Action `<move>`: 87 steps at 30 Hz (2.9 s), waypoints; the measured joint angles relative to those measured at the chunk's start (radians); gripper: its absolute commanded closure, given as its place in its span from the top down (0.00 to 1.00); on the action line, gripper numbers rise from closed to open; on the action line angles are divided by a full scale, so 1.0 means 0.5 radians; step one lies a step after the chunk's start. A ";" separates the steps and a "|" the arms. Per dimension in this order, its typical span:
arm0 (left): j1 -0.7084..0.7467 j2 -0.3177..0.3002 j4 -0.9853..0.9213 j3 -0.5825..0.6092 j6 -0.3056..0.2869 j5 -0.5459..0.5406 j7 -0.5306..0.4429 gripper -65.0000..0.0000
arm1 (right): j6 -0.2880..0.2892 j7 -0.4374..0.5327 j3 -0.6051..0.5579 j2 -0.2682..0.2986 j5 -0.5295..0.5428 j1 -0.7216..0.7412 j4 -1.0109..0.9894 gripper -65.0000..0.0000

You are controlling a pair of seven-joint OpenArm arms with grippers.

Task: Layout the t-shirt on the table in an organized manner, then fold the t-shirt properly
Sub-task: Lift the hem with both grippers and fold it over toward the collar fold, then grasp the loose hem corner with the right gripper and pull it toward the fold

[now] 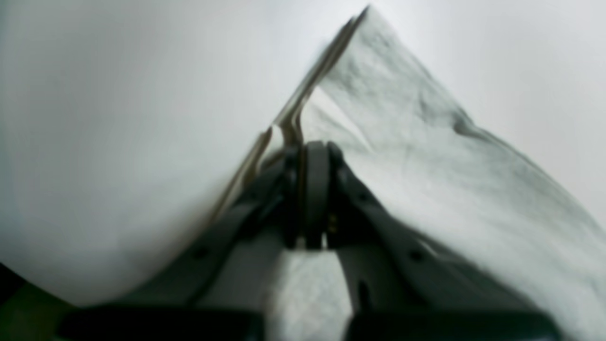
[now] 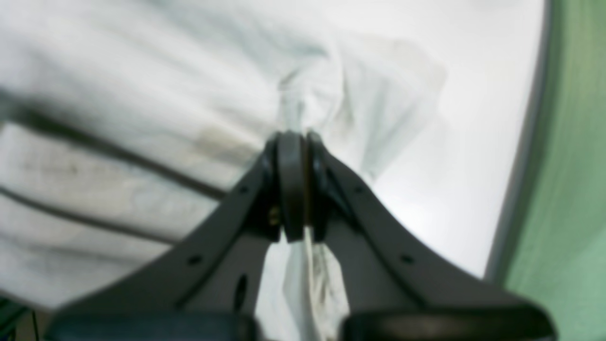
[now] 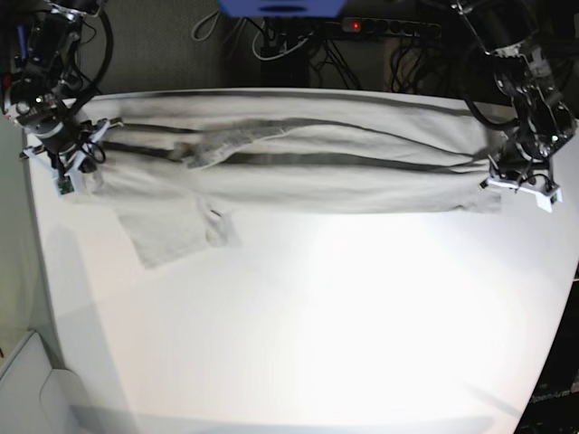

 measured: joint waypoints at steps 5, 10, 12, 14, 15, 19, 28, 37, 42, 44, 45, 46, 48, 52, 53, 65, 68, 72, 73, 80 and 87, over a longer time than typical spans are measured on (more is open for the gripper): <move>0.000 0.001 0.000 0.000 0.000 0.000 0.007 0.01 | -0.001 -0.090 -0.191 0.149 0.006 -0.077 0.006 0.29; 0.011 0.001 0.001 0.000 0.000 0.005 0.005 0.01 | 0.000 -0.182 -0.180 0.197 -0.005 -0.097 0.052 0.50; 0.036 0.002 0.001 0.001 -0.001 -0.005 -0.008 0.06 | 0.003 -0.193 -0.095 0.194 0.006 -0.102 0.173 0.52; 0.045 0.001 0.001 -0.001 -0.002 -0.011 -0.010 0.16 | -0.002 -0.182 0.005 0.204 0.001 -0.092 0.285 0.52; 0.044 0.000 0.001 -0.002 -0.001 -0.008 -0.010 0.22 | -0.002 -0.185 0.033 0.210 -0.004 -0.088 0.321 0.52; 0.073 0.005 0.012 0.001 -0.017 -0.034 -0.027 0.46 | 0.006 -0.287 0.011 0.195 0.007 0.050 0.360 0.52; 0.098 -0.001 0.020 -0.002 -0.022 -0.047 -0.063 0.68 | -0.001 -0.697 -0.506 0.190 0.005 0.852 -0.273 0.52; 0.094 0.025 0.025 -0.010 -0.021 -0.020 -0.072 0.70 | -0.008 -0.684 -0.588 0.090 0.004 1.289 -1.116 0.52; 0.094 0.034 0.026 -0.011 -0.020 -0.017 -0.083 0.70 | -0.009 -0.524 -0.589 0.040 -0.001 1.326 -1.257 0.52; 0.094 0.040 0.026 -0.011 -0.021 -0.018 -0.083 0.70 | -0.009 -0.492 -0.588 0.031 -0.001 1.321 -1.281 0.52; 0.092 0.050 0.028 -0.011 -0.021 -0.008 -0.085 0.70 | -0.009 -0.481 -0.588 0.031 0.000 1.325 -1.299 0.52; 0.088 0.059 0.030 -0.012 -0.020 0.002 -0.089 0.70 | -0.009 -0.477 -0.588 0.030 -0.001 1.328 -1.315 0.52; 0.082 0.063 0.029 -0.013 -0.005 0.007 -0.092 0.70 | -0.010 -0.461 -0.588 0.026 0.001 1.337 -1.332 0.49; 0.082 0.063 0.029 -0.013 -0.006 0.005 -0.092 0.70 | -0.016 -0.425 -0.587 0.024 0.003 1.321 -1.333 0.17; 0.082 0.063 0.029 -0.013 -0.006 0.005 -0.090 0.70 | -0.017 -0.409 -0.587 0.021 0.014 1.308 -1.322 0.04; 0.078 0.063 0.029 -0.013 0.000 0.006 -0.085 0.70 | -0.009 -0.798 -0.567 -0.072 -0.012 1.052 -0.617 0.00; 0.075 0.064 0.027 -0.011 0.001 0.007 -0.085 0.70 | -0.009 -0.938 -0.581 -0.099 0.017 0.997 -0.208 0.00; 0.077 0.063 0.029 -0.012 0.001 0.005 -0.085 0.70 | -0.008 -1.148 -0.578 -0.166 0.006 0.809 0.242 0.00; 0.074 0.063 0.029 -0.011 0.002 0.003 -0.085 0.70 | -0.009 -1.179 -0.578 -0.169 0.023 0.752 0.346 0.00; 0.065 0.069 0.027 -0.013 0.000 0.010 -0.085 0.70 | 0.000 -1.237 -0.568 -0.175 0.016 0.240 0.740 0.00; 0.060 0.069 0.025 -0.011 0.000 0.021 -0.085 0.70 | -0.002 -1.016 -0.494 -0.200 0.008 -0.063 0.734 0.00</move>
